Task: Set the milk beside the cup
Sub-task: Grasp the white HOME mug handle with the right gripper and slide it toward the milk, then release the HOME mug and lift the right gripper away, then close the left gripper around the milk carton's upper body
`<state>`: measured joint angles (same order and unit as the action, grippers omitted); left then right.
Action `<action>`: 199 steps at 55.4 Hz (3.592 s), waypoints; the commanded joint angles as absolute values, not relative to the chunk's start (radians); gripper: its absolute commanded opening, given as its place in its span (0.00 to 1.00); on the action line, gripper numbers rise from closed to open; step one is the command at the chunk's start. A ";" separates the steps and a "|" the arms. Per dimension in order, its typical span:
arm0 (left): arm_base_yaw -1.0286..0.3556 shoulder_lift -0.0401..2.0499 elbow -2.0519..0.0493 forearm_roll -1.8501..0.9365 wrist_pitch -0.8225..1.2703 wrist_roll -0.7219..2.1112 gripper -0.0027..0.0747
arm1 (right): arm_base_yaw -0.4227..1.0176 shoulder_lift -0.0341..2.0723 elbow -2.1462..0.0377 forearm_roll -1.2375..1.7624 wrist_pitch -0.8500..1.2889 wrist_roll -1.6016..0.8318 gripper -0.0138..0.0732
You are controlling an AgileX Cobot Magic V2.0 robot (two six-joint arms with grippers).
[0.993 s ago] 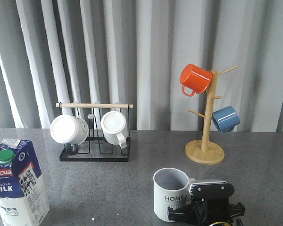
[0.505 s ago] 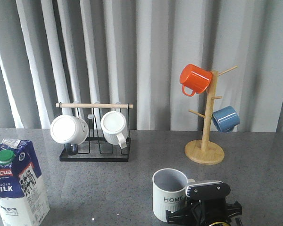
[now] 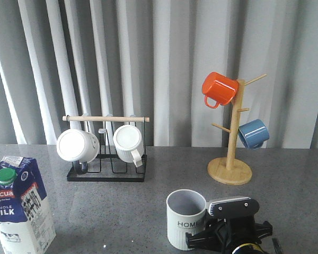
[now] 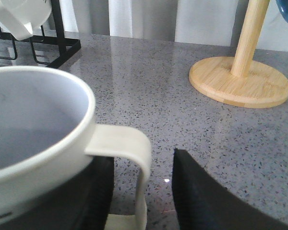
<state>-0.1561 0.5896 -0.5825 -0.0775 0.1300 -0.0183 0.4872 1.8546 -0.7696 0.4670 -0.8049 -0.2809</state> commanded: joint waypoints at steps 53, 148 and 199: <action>-0.161 0.595 -0.617 -0.084 0.071 -0.019 0.74 | 0.486 1.448 -0.398 0.000 -0.906 0.018 0.45; -0.159 0.955 -0.617 -0.016 -0.186 -0.048 0.91 | -0.032 0.736 -0.678 0.603 -0.019 -0.710 0.16; -0.045 1.086 -0.617 -0.110 -0.370 -0.020 0.91 | -0.032 0.736 -0.677 0.603 -0.019 -0.718 0.16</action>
